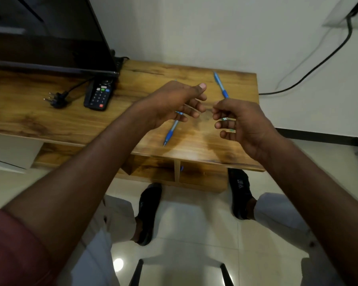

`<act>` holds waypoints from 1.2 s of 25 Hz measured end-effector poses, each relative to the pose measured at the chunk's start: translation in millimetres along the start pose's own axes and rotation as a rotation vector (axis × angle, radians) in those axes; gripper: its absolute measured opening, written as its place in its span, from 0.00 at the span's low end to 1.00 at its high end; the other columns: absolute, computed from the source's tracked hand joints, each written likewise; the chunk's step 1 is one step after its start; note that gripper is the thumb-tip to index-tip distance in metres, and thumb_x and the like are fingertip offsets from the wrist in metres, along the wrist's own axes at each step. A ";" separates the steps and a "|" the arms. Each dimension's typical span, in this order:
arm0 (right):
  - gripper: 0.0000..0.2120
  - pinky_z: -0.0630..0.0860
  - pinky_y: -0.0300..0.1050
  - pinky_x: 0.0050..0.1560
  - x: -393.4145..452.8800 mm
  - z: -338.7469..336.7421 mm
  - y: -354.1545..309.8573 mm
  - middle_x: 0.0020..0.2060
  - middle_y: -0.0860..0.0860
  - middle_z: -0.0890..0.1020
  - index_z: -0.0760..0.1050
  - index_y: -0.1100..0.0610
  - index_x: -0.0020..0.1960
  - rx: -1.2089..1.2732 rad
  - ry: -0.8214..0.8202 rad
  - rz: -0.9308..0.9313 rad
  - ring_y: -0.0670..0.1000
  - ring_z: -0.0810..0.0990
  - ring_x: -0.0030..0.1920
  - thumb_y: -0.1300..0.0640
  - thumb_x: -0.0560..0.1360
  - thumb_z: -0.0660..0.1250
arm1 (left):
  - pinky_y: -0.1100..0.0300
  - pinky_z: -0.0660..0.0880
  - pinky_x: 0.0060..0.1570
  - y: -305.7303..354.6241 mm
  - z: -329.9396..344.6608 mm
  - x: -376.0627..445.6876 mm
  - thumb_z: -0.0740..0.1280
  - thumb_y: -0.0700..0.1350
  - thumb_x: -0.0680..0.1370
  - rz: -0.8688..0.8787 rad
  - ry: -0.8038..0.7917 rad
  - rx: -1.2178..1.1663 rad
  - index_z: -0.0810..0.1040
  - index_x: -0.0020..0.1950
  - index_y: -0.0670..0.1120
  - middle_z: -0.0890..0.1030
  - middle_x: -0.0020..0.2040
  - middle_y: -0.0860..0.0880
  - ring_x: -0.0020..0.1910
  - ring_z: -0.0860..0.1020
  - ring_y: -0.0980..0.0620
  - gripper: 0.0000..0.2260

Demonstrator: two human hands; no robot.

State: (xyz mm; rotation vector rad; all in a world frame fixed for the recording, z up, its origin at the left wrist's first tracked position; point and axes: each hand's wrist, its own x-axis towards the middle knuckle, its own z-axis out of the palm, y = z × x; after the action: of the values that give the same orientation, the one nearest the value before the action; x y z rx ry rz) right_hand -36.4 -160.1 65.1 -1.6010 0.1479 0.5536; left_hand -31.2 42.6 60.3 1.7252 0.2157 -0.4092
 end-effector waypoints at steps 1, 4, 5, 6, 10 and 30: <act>0.07 0.75 0.48 0.42 7.7 0.1 -3.8 0.40 0.50 0.83 0.84 0.56 0.48 0.012 -0.027 -0.010 0.49 0.81 0.39 0.52 0.76 0.72 | 0.56 0.78 0.43 0.1 -0.4 1.2 0.67 0.59 0.83 -0.018 0.015 -0.070 0.84 0.61 0.45 0.89 0.52 0.45 0.46 0.86 0.50 0.19; 0.07 0.76 0.49 0.44 24.4 -0.6 -3.9 0.42 0.51 0.83 0.82 0.56 0.47 0.040 -0.102 -0.028 0.51 0.82 0.41 0.52 0.77 0.70 | 0.58 0.77 0.41 0.1 1.9 5.0 0.69 0.57 0.82 -0.060 0.027 -0.191 0.84 0.60 0.44 0.88 0.50 0.46 0.47 0.85 0.50 0.18; 0.07 0.76 0.49 0.45 27.4 -0.9 -1.4 0.43 0.51 0.83 0.82 0.55 0.47 0.045 -0.115 -0.022 0.51 0.83 0.42 0.52 0.78 0.70 | 0.58 0.77 0.41 0.4 3.6 6.4 0.70 0.56 0.82 -0.068 0.031 -0.196 0.84 0.60 0.44 0.88 0.50 0.46 0.46 0.85 0.50 0.17; 0.07 0.76 0.49 0.47 29.7 -1.1 1.4 0.43 0.51 0.84 0.82 0.55 0.46 0.052 -0.123 -0.011 0.51 0.83 0.42 0.52 0.78 0.70 | 0.58 0.76 0.41 0.6 5.3 7.4 0.71 0.55 0.82 -0.073 0.034 -0.194 0.83 0.61 0.43 0.88 0.49 0.46 0.46 0.85 0.50 0.17; 0.08 0.75 0.50 0.48 36.9 -2.6 5.1 0.42 0.51 0.83 0.84 0.52 0.41 0.073 -0.126 0.006 0.51 0.83 0.43 0.52 0.78 0.69 | 0.59 0.76 0.40 0.9 13.2 9.9 0.71 0.50 0.82 -0.071 0.041 -0.201 0.83 0.61 0.41 0.86 0.49 0.46 0.44 0.84 0.51 0.15; 0.07 0.75 0.41 0.37 52.7 28.4 14.4 0.42 0.52 0.86 0.87 0.56 0.55 0.136 0.123 -0.298 0.47 0.80 0.38 0.58 0.77 0.77 | 0.62 0.78 0.40 -5.6 11.0 14.4 0.73 0.50 0.81 -0.205 0.073 -0.576 0.83 0.53 0.47 0.85 0.45 0.50 0.41 0.84 0.55 0.07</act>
State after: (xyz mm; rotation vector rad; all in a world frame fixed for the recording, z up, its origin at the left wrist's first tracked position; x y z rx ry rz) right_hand -3.8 -122.3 29.0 -1.4905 0.0357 0.2099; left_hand -21.7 31.8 48.0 1.1549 0.5145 -0.3869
